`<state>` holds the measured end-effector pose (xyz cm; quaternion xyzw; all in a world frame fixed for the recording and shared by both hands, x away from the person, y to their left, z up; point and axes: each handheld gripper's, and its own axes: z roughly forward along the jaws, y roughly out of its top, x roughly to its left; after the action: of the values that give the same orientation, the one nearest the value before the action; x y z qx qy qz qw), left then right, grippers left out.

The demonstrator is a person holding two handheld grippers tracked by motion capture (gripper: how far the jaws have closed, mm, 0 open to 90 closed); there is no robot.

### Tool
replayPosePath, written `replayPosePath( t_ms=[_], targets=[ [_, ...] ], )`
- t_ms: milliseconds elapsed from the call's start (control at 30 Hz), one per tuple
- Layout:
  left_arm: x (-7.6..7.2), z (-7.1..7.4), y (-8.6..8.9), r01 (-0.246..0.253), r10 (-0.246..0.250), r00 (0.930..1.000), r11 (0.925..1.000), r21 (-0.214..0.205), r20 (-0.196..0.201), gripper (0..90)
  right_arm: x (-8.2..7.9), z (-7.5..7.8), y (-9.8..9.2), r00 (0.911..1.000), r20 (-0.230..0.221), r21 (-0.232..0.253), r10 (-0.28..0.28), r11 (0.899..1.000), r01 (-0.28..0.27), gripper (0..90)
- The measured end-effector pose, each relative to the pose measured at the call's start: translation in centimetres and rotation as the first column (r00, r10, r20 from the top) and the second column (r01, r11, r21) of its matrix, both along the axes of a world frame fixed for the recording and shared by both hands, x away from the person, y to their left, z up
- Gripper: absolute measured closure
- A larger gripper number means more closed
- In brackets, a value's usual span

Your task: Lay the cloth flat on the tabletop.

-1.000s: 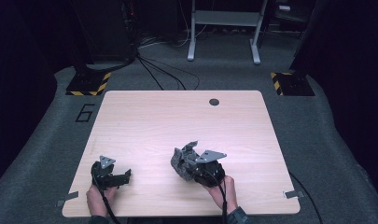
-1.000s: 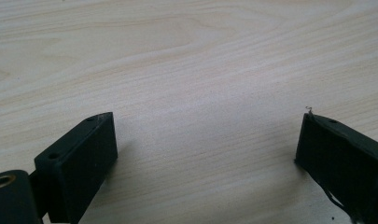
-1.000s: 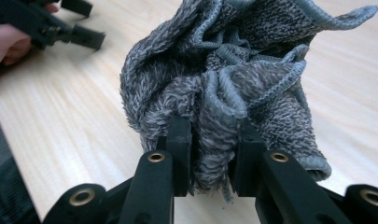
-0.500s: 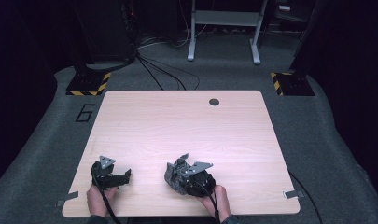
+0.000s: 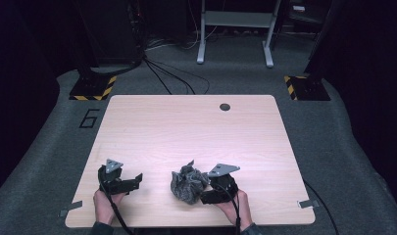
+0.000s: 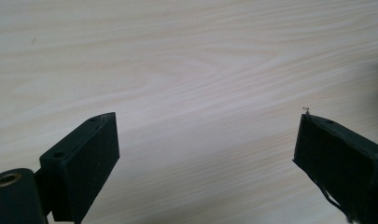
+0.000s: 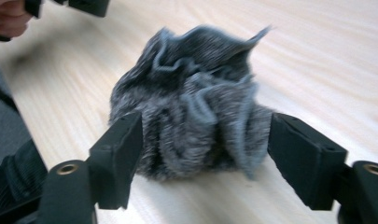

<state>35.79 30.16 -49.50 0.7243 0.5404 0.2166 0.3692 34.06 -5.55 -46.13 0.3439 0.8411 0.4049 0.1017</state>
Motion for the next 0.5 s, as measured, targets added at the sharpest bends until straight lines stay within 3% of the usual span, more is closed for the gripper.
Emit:
replayPosePath(
  t_ms=[233,367,400,500],
  targets=[
    [0.5,2.8,-3.4,0.136,-0.136,0.9897,0.9906,-0.009,0.045,7.7,0.4,1.3,-1.4,0.9980,0.029,0.017,-0.057,0.998,0.056,49.7],
    [0.9,3.6,-5.3,0.207,-0.206,0.9773,0.9784,-0.009,0.050,8.4,0.4,1.3,-1.7,0.9979,0.028,0.005,-0.059,0.998,0.059,56.5],
    [0.9,3.6,-5.3,0.207,-0.206,0.9773,0.9784,-0.009,0.050,9.3,0.4,1.3,-1.7,0.9979,0.028,0.005,-0.059,0.998,0.059,56.5],
    [1.1,3.9,-6.9,0.265,-0.264,0.9629,0.9642,-0.010,0.055,11.9,0.3,0.9,-1.8,0.9979,0.015,-0.010,-0.062,0.998,0.063,59.1]
  ],
)
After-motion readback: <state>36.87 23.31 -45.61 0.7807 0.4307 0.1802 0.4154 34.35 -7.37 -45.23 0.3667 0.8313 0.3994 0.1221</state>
